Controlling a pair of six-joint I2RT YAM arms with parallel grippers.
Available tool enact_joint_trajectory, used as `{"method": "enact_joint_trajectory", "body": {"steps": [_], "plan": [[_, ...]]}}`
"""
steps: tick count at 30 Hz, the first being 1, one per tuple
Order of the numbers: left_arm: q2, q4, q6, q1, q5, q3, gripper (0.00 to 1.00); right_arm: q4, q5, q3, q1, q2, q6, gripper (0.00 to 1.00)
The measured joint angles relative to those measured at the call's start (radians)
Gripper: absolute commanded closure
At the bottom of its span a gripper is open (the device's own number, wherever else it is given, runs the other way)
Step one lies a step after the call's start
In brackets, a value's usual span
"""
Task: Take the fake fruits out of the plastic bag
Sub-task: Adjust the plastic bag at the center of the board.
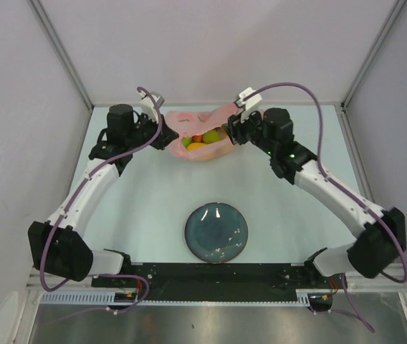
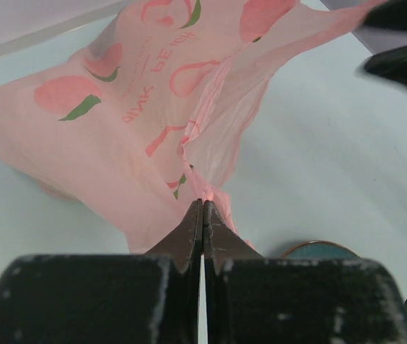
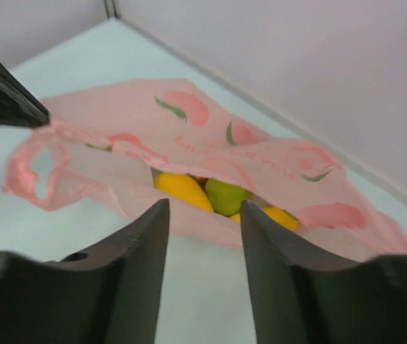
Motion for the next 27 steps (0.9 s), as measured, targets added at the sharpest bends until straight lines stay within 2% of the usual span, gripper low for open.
{"method": "enact_joint_trajectory", "body": {"steps": [3, 6, 13, 19, 23, 27], "plan": [[-0.006, 0.000, -0.013, 0.000, 0.000, 0.003, 1.00, 0.008, -0.023, 0.006, 0.008, 0.137, 0.008, 0.64], [-0.006, 0.005, -0.032, 0.000, -0.003, 0.017, 1.00, 0.004, -0.037, 0.022, 0.023, 0.266, 0.010, 0.65], [-0.007, 0.037, -0.092, 0.000, -0.005, 0.061, 1.00, 0.011, -0.001, 0.129, 0.044, 0.443, 0.015, 0.65], [-0.015, 0.041, -0.108, 0.003, -0.005, 0.065, 1.00, 0.017, 0.030, 0.064, 0.067, 0.475, 0.016, 0.65], [-0.024, 0.041, -0.109, 0.003, -0.005, 0.062, 1.00, -0.014, -0.003, -0.065, 0.139, 0.448, 0.026, 0.65], [-0.033, 0.039, -0.107, 0.003, -0.009, 0.043, 1.00, -0.017, -0.024, -0.100, 0.195, 0.416, 0.029, 0.64]]}}
